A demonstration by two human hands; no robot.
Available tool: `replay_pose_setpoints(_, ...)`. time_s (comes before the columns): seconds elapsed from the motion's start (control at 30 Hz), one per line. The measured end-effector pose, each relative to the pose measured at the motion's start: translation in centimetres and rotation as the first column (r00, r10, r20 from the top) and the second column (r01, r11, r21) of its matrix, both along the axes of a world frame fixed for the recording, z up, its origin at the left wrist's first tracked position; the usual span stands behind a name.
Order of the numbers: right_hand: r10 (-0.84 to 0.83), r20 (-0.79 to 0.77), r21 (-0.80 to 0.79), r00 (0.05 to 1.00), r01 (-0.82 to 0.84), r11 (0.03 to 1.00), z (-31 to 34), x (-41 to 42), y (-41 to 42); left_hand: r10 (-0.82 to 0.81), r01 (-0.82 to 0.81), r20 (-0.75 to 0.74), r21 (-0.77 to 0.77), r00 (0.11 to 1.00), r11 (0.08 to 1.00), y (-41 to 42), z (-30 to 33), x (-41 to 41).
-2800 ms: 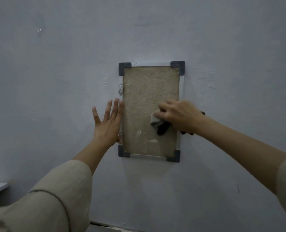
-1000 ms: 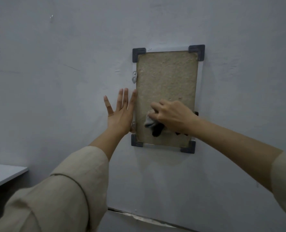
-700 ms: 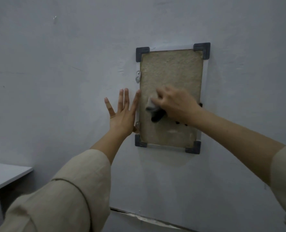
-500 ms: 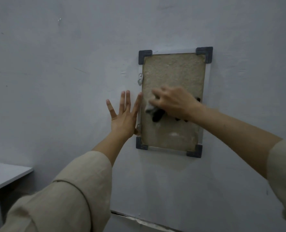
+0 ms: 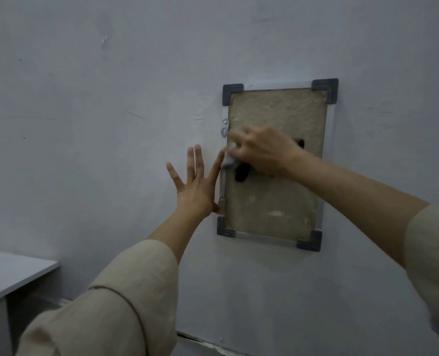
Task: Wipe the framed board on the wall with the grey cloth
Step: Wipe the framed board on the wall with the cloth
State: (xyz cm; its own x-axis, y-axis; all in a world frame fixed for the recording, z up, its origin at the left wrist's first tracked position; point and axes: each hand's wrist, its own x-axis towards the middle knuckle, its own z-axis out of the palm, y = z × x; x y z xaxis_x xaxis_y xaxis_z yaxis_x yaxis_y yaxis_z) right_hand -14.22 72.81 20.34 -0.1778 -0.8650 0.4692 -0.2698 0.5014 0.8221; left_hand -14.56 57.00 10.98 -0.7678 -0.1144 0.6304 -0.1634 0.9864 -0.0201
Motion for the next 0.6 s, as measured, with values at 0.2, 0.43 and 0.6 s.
replay_pose_setpoints(0.2,0.036,0.102,-0.303,0.994,-0.004,0.953,-1.1,-0.1,-0.7,-0.003,0.003,0.002,0.003,1.0,1.0,-0.1,0.0,-0.1)
replay_pose_setpoints(0.43,-0.016,0.192,0.085,0.981,0.0,0.996,-4.5,0.2,0.5,-0.048,0.048,-0.016,0.018,0.999,0.999,-0.2,0.1,-0.1)
replay_pose_setpoints(0.6,-0.031,0.069,-0.262,0.997,0.048,0.964,-1.4,-0.3,1.2,-0.035,0.035,-0.014,0.018,0.999,0.999,-0.1,-0.1,0.1)
